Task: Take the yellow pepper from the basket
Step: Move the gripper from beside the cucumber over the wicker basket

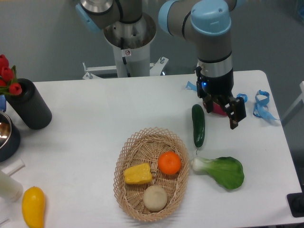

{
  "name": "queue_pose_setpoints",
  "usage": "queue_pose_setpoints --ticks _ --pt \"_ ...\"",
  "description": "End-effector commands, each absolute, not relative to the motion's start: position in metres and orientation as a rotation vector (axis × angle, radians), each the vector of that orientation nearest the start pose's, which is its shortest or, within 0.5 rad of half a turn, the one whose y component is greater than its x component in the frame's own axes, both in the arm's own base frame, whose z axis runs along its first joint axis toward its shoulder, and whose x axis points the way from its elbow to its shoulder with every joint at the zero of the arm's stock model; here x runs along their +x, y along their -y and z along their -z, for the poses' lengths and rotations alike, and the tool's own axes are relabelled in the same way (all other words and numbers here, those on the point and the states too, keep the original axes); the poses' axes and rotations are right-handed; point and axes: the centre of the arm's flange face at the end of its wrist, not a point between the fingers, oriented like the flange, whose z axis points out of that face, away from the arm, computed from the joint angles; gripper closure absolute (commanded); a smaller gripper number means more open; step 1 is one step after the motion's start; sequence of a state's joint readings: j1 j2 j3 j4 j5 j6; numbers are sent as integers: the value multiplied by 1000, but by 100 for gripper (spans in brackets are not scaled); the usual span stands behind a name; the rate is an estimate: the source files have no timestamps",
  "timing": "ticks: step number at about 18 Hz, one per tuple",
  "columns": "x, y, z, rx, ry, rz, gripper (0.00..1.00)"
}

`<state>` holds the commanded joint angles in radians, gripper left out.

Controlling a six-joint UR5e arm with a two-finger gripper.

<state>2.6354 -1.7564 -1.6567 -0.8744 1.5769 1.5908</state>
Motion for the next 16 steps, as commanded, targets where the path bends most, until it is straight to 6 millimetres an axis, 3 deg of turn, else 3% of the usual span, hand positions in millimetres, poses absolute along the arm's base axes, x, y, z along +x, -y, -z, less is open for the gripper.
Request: queue_pose_setpoints --ticks 4,7,11,14,16 --pt "-447 -400 -424 -2884 -769 -621 0" --pt "-440 -397 -419 -2891 -609 -617 0" --pt "-438 -396 -413 -2903 -535 -596 0" --pt "-435 -397 -408 -2912 -352 -566 0" --pt "-433 -403 -406 -2904 -347 -550 0"
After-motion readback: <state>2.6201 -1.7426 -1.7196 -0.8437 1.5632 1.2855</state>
